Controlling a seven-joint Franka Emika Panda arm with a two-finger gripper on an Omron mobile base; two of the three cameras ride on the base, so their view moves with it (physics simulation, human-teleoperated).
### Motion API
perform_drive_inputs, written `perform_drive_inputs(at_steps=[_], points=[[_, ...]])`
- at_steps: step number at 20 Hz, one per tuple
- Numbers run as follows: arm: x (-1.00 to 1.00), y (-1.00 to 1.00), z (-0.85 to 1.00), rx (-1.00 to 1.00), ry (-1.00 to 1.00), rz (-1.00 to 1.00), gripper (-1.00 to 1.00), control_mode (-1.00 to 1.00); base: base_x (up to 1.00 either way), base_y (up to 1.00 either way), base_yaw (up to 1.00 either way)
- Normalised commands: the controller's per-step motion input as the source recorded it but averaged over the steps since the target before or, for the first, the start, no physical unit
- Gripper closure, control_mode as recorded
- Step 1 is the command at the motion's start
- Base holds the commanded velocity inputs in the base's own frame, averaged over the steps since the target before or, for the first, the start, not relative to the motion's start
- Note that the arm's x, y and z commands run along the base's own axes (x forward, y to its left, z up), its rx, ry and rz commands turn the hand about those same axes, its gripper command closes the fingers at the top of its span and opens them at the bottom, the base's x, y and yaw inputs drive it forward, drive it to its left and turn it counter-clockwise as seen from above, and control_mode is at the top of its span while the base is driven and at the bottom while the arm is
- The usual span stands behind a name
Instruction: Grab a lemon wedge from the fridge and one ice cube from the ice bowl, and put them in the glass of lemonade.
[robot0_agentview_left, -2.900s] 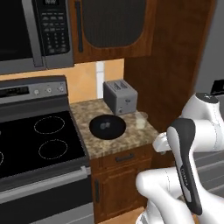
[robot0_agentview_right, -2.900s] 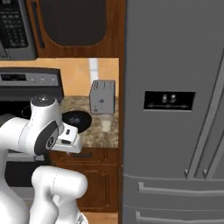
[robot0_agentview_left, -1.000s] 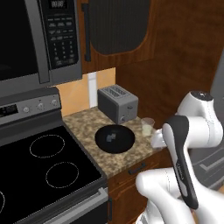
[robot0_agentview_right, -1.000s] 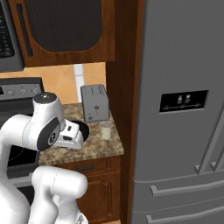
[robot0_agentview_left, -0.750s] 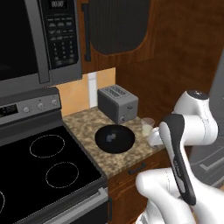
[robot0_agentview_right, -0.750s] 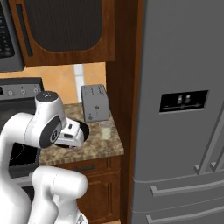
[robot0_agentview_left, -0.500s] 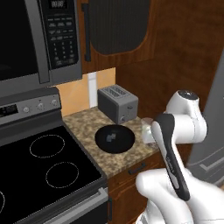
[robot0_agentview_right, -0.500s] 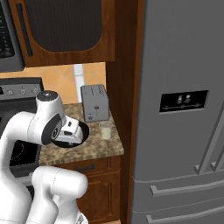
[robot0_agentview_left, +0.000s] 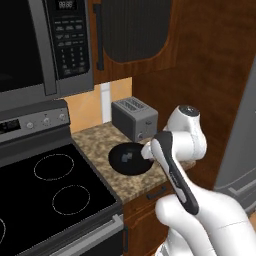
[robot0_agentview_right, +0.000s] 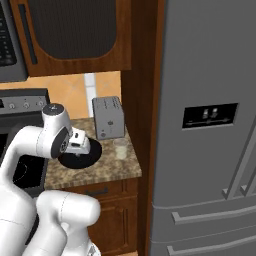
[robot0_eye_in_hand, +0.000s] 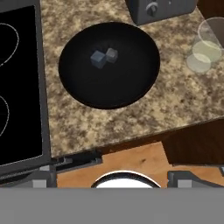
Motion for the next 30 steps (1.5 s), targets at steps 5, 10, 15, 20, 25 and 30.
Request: perform_drive_inputs(at_steps=[5,10,15,20,25,30], points=[[0.41,0.28,-0.42,-0.05,-0.08,0.19,-1.0,-1.0,0.0,0.0,0.0],[0.34,0.23,-0.19,0.0,-0.02,0.04,-1.0,-1.0,0.0,0.0,0.0],[0.42,0.28,-0.1,0.0,0.0,0.0,-1.0,-1.0,0.0,0.0,0.0],[0.39,0.05,-0.22,0.0,0.0,0.0,-1.0,-1.0,0.0,0.0,0.0],[0.32,0.0,-0.2,0.0,0.0,0.0,-1.0,-1.0,0.0,0.0,0.0],[0.31,0.0,-0.23,0.0,-0.01,0.0,-1.0,-1.0,0.0,0.0,0.0]])
